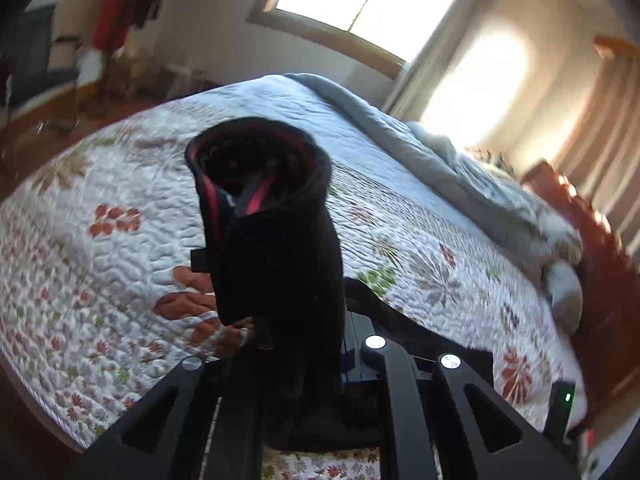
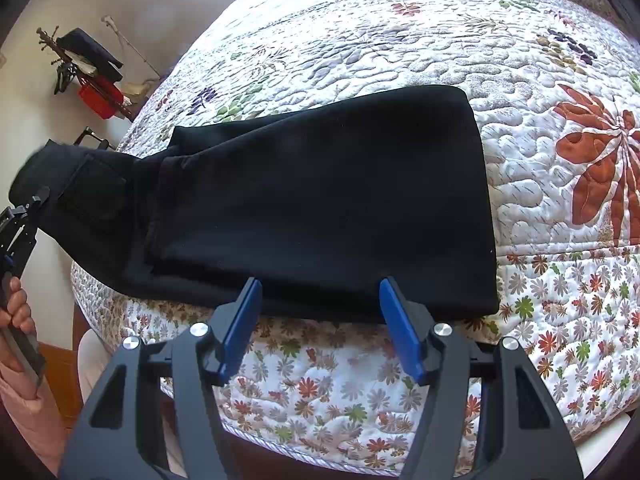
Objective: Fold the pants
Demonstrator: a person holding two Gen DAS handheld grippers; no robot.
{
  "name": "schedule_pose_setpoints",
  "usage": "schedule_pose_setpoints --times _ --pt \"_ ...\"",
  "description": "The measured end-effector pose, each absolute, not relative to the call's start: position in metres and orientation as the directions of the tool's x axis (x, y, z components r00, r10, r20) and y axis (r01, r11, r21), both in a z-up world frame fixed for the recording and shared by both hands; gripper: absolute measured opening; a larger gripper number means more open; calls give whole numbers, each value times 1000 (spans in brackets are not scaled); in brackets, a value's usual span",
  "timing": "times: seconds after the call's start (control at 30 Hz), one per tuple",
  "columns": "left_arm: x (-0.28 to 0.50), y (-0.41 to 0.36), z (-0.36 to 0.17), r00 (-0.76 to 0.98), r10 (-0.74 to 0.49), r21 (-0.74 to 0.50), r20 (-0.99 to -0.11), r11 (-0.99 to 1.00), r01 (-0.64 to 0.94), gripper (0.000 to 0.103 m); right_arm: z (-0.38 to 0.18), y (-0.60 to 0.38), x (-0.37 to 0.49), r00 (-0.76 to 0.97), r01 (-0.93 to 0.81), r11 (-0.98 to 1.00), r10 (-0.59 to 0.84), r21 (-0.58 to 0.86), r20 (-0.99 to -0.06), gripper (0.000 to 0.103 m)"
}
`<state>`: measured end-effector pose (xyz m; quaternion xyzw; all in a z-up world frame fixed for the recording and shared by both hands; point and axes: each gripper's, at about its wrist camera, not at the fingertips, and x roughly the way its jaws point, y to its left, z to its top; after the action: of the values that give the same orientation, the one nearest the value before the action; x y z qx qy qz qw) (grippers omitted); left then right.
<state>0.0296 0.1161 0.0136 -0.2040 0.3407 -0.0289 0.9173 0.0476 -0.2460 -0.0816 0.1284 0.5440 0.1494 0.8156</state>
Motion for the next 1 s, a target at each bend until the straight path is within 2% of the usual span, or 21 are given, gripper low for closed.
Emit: schedule_pose_setpoints --times 0.2,0.47,0.6,0.7,0.8,0.87,0.97,1.0 --pt "38 43 9 727 -202 -252 -656 967 41 12 -81 -250 47 365 -105 911 409 399 -837 62" --pt "45 -30 -28 628 -220 -167 -746 975 143 12 -83 -251 47 366 -118 906 420 406 -831 62" --pt "49 -52 -56 587 -191 -111 -787 979 170 13 -84 -252 47 365 -118 902 428 416 -826 62" --pt "50 -62 -69 560 -185 -93 -807 978 188 17 -85 -253 48 364 -121 902 429 415 -827 63" --pt "51 -68 -75 527 -199 -97 -826 972 214 28 -86 -252 48 361 -125 903 428 412 -829 65" --pt "50 -68 -74 503 -237 -137 -831 964 229 49 -86 -250 49 358 -130 906 421 402 -833 65" --pt "43 -58 -63 464 -326 -243 -824 942 229 65 -85 -248 51 348 -129 909 416 397 -840 65" --pt "40 -53 -59 465 -339 -263 -818 939 223 67 -84 -248 52 343 -127 911 412 393 -844 65"
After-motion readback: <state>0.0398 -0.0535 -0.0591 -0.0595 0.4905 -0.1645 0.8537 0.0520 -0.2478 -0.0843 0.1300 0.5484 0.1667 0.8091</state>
